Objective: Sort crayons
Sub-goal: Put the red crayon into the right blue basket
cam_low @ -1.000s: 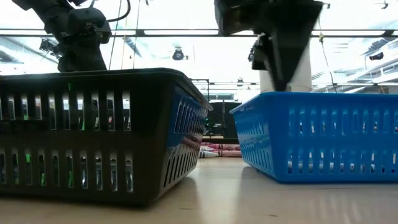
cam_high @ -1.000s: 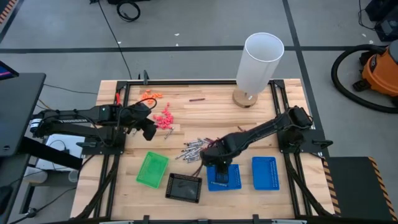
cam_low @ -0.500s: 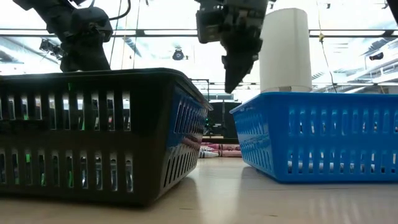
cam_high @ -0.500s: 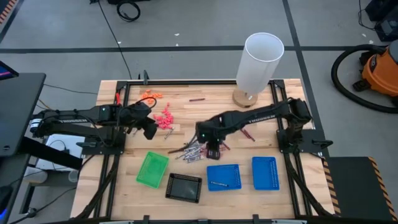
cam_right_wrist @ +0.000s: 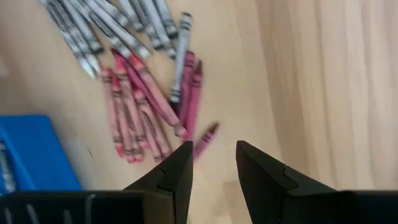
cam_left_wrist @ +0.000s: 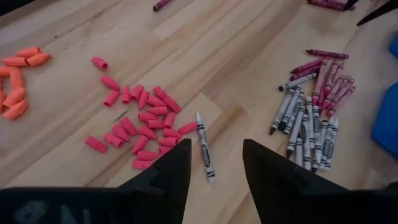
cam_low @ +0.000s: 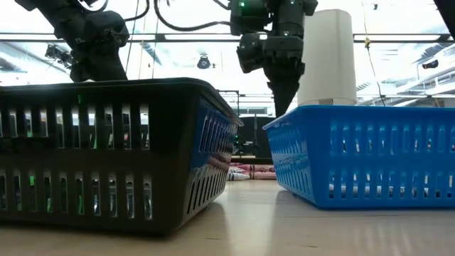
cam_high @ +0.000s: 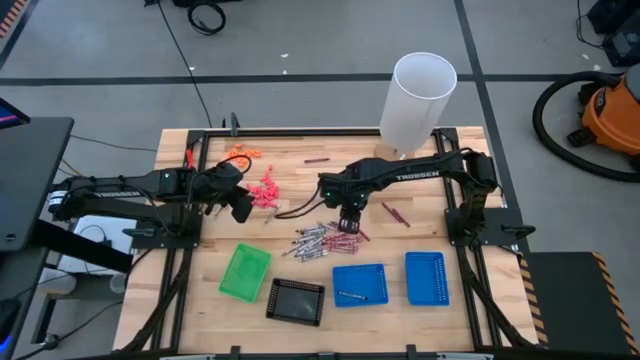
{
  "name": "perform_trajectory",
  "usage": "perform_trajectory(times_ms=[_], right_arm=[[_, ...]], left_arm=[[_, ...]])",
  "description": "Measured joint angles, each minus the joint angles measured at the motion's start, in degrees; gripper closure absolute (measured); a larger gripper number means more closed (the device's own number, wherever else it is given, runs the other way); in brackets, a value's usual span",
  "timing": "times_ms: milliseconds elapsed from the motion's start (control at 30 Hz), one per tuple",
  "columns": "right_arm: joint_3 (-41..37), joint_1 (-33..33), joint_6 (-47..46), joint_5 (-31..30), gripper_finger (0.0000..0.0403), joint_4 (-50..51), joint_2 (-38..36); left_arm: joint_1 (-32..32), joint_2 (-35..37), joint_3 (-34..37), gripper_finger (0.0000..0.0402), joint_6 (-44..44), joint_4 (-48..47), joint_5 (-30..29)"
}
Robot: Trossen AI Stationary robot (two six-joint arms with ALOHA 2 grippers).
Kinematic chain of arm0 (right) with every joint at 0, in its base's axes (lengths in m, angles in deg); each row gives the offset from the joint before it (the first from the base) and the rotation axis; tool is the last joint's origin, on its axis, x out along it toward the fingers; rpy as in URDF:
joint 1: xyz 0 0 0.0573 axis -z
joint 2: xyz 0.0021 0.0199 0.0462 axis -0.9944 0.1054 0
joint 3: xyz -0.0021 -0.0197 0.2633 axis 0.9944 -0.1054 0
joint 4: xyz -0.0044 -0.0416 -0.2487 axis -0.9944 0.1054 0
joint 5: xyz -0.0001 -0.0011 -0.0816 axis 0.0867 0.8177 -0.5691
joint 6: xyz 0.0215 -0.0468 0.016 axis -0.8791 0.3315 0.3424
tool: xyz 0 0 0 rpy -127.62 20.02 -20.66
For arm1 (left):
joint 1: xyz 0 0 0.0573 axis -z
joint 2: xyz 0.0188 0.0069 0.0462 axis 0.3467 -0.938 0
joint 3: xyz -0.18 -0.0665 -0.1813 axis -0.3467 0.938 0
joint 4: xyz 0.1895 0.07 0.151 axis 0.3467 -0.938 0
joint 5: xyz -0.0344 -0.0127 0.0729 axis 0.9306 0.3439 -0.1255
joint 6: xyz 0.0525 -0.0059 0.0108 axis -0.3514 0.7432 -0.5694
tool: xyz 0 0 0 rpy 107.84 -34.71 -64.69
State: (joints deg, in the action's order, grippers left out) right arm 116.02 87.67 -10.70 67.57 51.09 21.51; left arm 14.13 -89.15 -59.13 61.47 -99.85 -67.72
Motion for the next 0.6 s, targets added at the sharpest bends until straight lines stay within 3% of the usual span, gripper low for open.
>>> perform_trajectory(times_ms=[167, 600], right_arm=[[-3.21, 0.23, -0.17, -0.78, 0.0273, -1.01, -3.14], [-24.7, 1.16, -12.71, -2.9, 0.0273, -10.24, -17.62]], left_arm=[[0.0, 0.0, 0.0, 0.0246, -0.05, -0.01, -0.17], [0.0, 0.0, 0.0, 0.0246, -0.03, 0.01, -1.17]])
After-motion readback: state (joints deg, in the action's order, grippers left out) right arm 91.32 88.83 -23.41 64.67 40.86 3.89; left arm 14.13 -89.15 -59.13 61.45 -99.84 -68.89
